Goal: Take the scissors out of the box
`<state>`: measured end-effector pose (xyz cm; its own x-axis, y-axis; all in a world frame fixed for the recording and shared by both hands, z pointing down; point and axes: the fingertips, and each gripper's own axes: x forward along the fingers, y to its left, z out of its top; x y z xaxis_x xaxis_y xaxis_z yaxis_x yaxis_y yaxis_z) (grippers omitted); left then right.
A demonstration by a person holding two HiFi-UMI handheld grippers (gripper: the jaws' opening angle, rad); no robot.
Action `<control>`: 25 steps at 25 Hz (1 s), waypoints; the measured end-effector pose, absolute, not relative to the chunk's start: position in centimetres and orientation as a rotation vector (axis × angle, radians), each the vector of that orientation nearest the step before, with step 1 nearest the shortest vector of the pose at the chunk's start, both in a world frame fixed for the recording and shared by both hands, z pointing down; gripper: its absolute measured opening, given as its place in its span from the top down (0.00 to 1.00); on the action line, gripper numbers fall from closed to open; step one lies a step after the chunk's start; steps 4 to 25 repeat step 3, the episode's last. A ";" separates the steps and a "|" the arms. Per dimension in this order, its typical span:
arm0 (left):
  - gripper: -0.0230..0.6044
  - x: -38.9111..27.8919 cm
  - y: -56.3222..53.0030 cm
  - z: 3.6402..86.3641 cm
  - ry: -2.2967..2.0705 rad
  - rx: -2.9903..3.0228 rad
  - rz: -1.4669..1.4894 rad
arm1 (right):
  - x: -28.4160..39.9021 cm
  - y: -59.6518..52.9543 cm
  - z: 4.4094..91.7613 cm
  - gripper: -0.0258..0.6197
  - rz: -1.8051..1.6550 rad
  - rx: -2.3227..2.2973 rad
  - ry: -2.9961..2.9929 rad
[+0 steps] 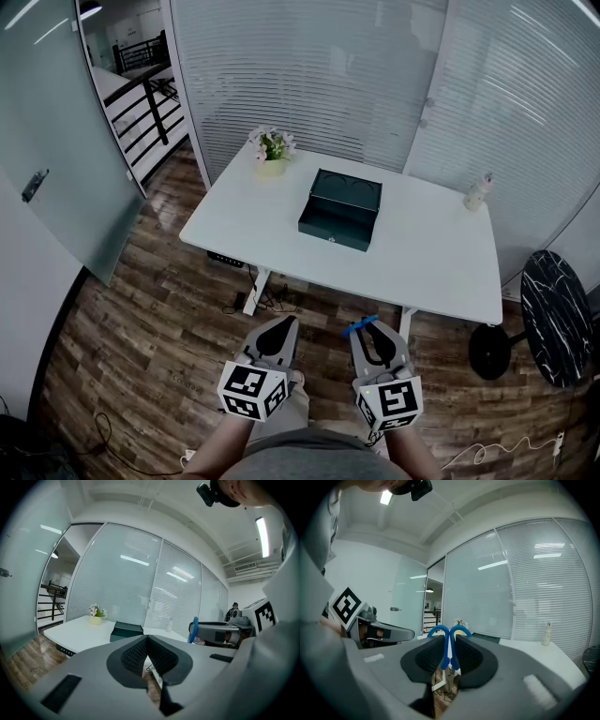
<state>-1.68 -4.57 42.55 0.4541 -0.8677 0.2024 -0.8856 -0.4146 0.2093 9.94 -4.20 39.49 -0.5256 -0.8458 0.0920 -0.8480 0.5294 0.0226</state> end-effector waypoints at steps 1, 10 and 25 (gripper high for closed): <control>0.96 -1.7 -4.7 42.6 -1.503 2.422 0.093 | 9.9 -4.3 39.6 0.83 0.042 1.480 -2.668; 0.96 -1.8 -5.0 42.8 -1.501 2.419 0.100 | 9.8 -4.5 39.7 0.83 0.047 1.479 -2.671; 0.96 -1.8 -5.0 42.8 -1.501 2.419 0.100 | 9.8 -4.5 39.7 0.83 0.047 1.479 -2.671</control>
